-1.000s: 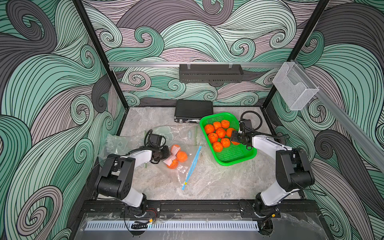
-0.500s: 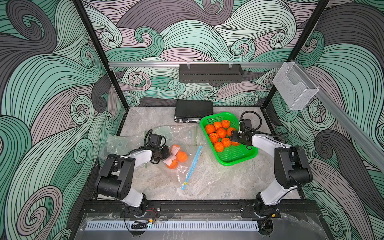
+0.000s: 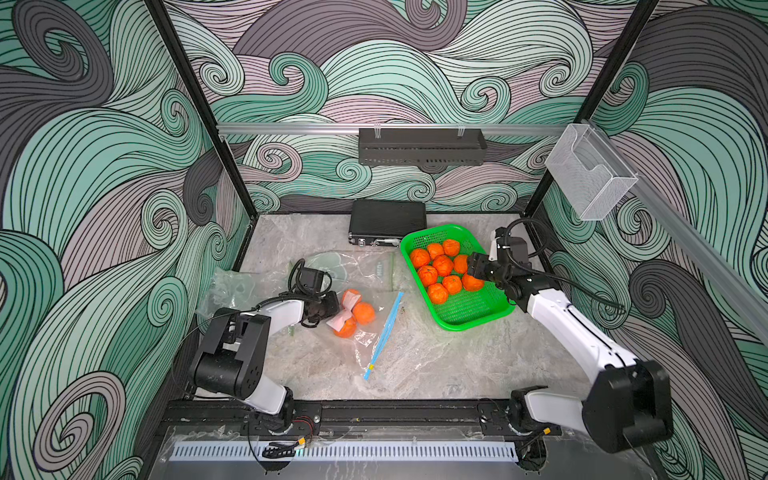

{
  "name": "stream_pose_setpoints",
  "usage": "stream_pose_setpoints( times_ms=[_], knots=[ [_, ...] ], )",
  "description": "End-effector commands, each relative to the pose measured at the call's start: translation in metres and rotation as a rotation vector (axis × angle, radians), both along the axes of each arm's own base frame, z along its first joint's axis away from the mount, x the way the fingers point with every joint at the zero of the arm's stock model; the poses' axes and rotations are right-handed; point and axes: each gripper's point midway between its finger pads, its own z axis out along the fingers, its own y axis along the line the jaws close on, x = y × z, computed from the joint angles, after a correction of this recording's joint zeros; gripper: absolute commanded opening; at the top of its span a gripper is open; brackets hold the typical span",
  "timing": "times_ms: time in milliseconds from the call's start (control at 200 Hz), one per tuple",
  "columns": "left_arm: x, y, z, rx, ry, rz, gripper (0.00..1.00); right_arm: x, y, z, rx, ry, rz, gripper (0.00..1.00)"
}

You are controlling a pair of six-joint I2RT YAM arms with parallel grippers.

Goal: Open the zip-top bag and take out the orange
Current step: Place the orange in the basket, then pick up the orange from the zipper food storage bag.

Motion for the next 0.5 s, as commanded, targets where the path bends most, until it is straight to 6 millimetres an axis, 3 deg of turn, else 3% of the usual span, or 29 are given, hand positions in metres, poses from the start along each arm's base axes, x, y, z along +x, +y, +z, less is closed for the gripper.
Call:
stream_pose_setpoints(
  times_ms=[0,235,495],
  knots=[
    [-0.017,0.006,-0.016,0.041,0.093,-0.005,0.0,-0.035,0.034,0.006,0.007,-0.029,0.154,0.71],
    [-0.017,0.007,-0.016,0.044,0.095,-0.004,0.0,-0.099,0.085,-0.001,0.077,-0.059,0.364,0.61],
    [-0.017,0.007,-0.015,0.047,0.093,-0.003,0.0,-0.134,0.142,-0.031,0.061,-0.007,0.527,0.51]
  ],
)
